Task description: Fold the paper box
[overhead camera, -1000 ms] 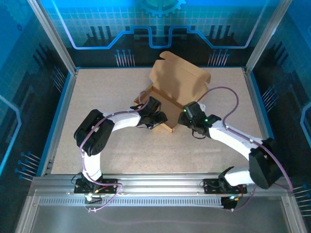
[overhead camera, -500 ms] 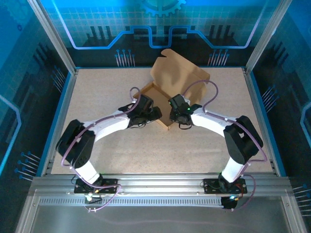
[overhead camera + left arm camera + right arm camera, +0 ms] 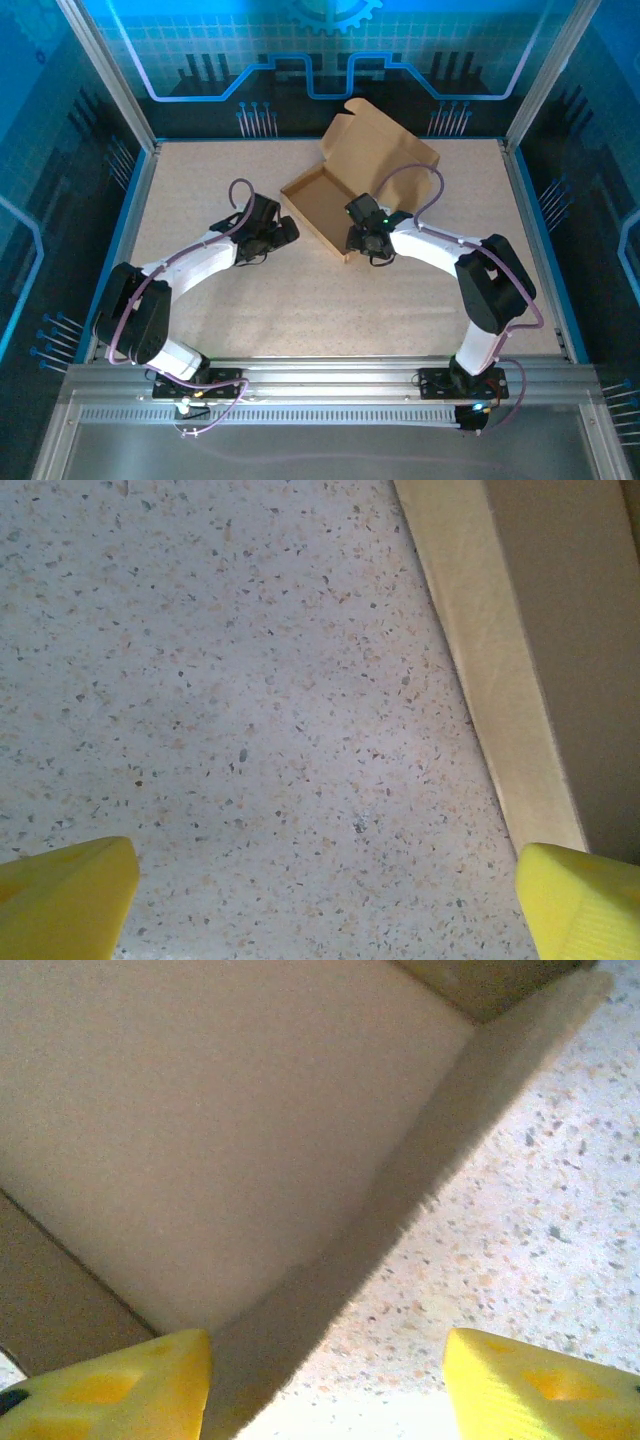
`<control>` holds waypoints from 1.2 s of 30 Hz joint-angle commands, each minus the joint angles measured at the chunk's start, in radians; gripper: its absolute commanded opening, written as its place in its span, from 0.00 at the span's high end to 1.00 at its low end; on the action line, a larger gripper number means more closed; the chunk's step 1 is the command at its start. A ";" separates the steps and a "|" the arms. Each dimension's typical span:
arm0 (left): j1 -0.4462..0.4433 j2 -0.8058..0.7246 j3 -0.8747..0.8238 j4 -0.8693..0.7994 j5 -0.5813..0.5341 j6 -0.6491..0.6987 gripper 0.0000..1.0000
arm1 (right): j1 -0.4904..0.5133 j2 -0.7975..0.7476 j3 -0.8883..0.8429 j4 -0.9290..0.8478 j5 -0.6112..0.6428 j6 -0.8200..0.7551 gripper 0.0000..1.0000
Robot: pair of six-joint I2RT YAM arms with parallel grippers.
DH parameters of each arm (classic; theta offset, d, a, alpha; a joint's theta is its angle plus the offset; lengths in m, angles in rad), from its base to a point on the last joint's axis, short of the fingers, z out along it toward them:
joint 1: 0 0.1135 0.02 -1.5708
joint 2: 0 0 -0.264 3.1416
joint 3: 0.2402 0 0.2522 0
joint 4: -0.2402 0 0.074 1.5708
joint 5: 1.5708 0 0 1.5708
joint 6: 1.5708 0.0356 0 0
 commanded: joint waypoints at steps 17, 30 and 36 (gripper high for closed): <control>0.008 -0.038 -0.023 0.002 0.005 0.046 0.01 | -0.042 0.074 0.050 -0.046 -0.026 -0.060 0.72; 0.025 -0.003 0.089 -0.191 0.064 0.154 0.06 | -0.140 0.033 -0.029 0.038 -0.102 -0.412 0.82; -0.029 0.008 0.066 -0.263 0.110 0.075 0.20 | -0.144 0.044 -0.032 0.061 -0.125 -0.406 0.80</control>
